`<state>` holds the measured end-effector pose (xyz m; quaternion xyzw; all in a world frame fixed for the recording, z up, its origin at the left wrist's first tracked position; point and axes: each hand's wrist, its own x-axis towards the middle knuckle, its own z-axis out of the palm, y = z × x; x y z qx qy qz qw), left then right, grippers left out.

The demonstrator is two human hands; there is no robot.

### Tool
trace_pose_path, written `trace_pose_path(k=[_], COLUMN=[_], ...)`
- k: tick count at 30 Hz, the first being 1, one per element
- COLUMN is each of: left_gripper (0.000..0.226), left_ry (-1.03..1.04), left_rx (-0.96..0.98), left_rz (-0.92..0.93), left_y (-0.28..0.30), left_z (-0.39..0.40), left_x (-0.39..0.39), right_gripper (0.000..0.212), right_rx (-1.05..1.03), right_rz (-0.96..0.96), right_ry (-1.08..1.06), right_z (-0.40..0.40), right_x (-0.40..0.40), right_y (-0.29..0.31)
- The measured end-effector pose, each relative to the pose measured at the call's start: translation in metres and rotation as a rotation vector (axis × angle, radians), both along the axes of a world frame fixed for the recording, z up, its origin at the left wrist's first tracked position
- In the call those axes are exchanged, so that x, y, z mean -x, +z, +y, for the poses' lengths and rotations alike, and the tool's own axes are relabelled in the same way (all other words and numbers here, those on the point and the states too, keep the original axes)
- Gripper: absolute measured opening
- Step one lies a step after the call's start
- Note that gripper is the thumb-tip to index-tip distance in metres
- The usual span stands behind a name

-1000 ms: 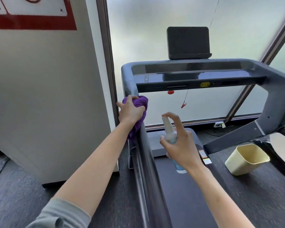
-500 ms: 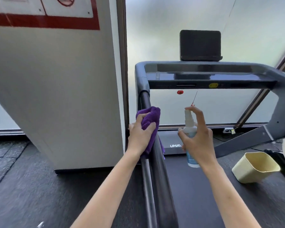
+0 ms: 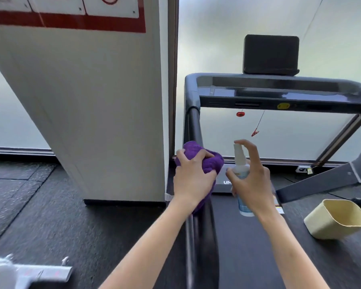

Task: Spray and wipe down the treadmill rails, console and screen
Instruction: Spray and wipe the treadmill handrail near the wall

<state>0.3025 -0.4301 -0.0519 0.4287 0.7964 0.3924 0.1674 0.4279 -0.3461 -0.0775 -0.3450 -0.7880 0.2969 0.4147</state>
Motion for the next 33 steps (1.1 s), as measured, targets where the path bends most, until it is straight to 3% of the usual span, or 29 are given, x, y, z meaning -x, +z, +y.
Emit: trace_pose_path(k=[8,15,23,26,33], left_gripper=[0.036,0.024,0.033,0.037,0.034], left_ry=[-0.016,-0.008,-0.059,-0.027,0.005], left_rx=[-0.072,-0.264,-0.305,-0.304,-0.287], left_rz=[-0.312,-0.391,-0.335,-0.222,-0.33], left_y=[0.002,-0.013,-0.023,-0.034,-0.018], left_z=[0.064,0.011,-0.101,-0.126,-0.062], left_x=[0.056,0.025,-0.048,-0.073,-0.027], right_gripper=[0.067,0.065,0.064,0.066,0.065], right_rx=[-0.012,-0.013,-0.025,-0.04,-0.001], right_rz=[0.034,0.073,0.042,0.06,0.059], right_ry=[0.002,0.001,0.042,0.067,0.095], right_z=[-0.003,-0.026,-0.049,-0.056,-0.065], right_x=[0.011,-0.02,-0.047,-0.052,-0.053], right_y=[0.009,0.011,-0.001,-0.008,-0.008])
